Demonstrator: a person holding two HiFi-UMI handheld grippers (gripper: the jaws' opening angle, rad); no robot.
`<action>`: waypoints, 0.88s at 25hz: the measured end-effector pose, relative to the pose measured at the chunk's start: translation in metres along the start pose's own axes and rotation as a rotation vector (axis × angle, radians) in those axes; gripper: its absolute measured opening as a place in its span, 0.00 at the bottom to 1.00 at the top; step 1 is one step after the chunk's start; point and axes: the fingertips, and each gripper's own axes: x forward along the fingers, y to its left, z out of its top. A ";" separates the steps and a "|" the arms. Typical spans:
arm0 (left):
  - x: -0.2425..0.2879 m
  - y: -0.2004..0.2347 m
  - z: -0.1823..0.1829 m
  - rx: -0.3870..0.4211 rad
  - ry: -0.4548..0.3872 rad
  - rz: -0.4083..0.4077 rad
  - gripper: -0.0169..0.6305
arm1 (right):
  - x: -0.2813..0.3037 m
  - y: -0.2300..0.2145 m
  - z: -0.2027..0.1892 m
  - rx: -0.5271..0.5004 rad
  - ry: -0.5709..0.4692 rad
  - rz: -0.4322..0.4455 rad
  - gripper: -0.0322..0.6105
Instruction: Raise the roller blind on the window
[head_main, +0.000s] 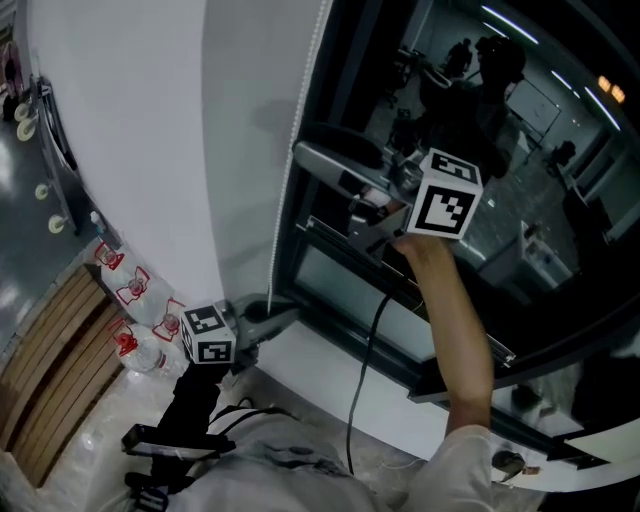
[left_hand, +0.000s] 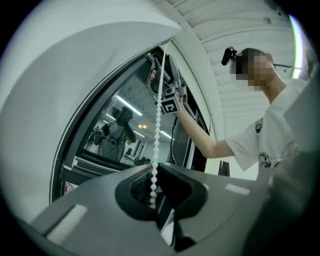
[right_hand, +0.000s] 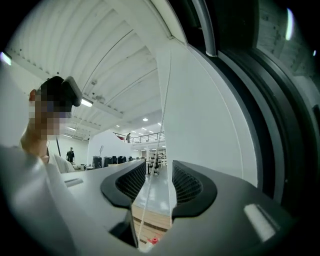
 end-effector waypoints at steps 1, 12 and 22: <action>0.000 -0.001 0.000 0.001 0.000 -0.002 0.02 | 0.003 0.002 0.009 -0.015 -0.005 0.018 0.30; 0.001 0.000 -0.003 -0.007 -0.002 -0.001 0.02 | 0.015 0.007 0.044 -0.050 -0.006 0.072 0.06; -0.004 0.001 -0.006 -0.021 0.009 0.007 0.02 | 0.017 0.008 0.034 -0.030 0.079 0.052 0.05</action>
